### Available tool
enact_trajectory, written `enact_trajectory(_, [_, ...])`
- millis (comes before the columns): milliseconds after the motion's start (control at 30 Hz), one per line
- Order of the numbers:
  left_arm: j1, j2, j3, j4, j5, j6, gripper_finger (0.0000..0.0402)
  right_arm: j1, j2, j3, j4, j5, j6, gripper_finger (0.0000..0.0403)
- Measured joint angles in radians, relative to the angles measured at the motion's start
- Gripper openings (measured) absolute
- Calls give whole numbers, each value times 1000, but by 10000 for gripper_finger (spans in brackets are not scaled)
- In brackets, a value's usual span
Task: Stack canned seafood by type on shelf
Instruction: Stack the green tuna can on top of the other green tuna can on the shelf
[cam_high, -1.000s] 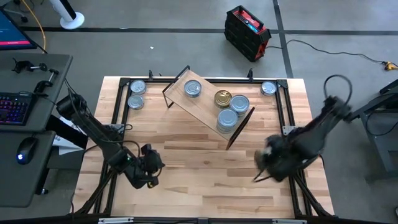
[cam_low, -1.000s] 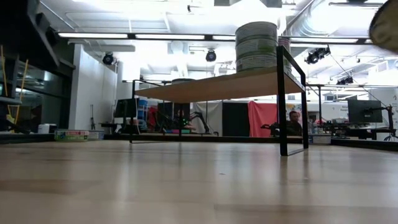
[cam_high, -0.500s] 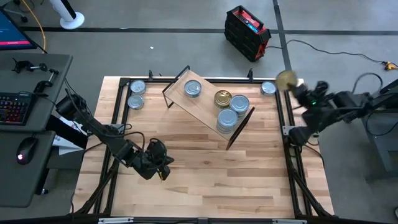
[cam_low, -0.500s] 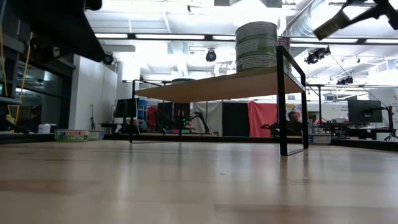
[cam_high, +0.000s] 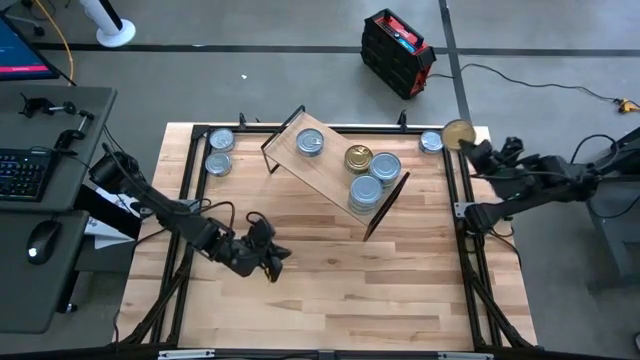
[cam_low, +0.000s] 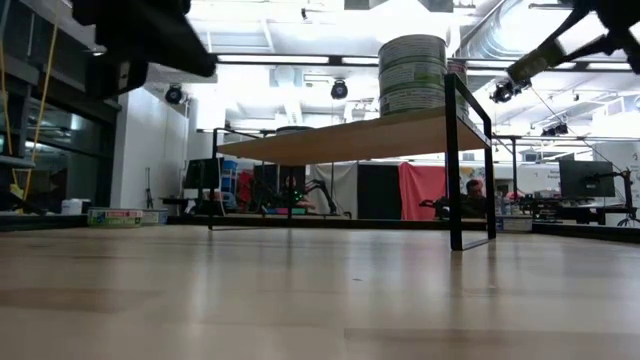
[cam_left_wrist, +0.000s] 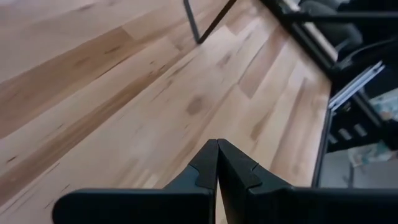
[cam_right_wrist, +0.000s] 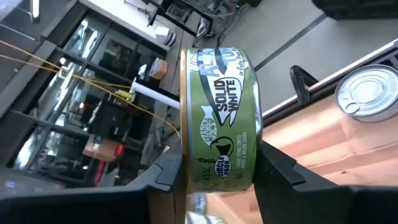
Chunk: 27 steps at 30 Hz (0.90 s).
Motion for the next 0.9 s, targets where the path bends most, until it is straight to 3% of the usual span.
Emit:
enact_trajectory(200, [35, 0, 0, 56, 35, -26, 1, -24, -20, -41, 54, -7, -1, 110])
enact_trajectory(367, [62, 0, 0, 60, 95, -32, 1, -35, 37, -42, 289, -21, -224, 110])
enact_trajectory(500, [81, 0, 0, 61, 99, -52, 1, -121, 69, -42, 396, -61, -345, 110])
enact_trajectory(633, [99, 0, 0, 59, 99, -51, 1, -263, 118, -96, 653, -324, -573, 110])
enact_trajectory(733, [114, 0, 0, 52, 105, -44, 1, -433, 146, -147, 805, -525, -722, 110])
enact_trajectory(800, [121, 0, 0, 51, 121, -43, 1, -595, 141, -167, 829, -620, -765, 110])
enact_trajectory(900, [132, 0, 0, 45, 151, -39, 1, -921, 185, -182, 944, -945, -837, 110])
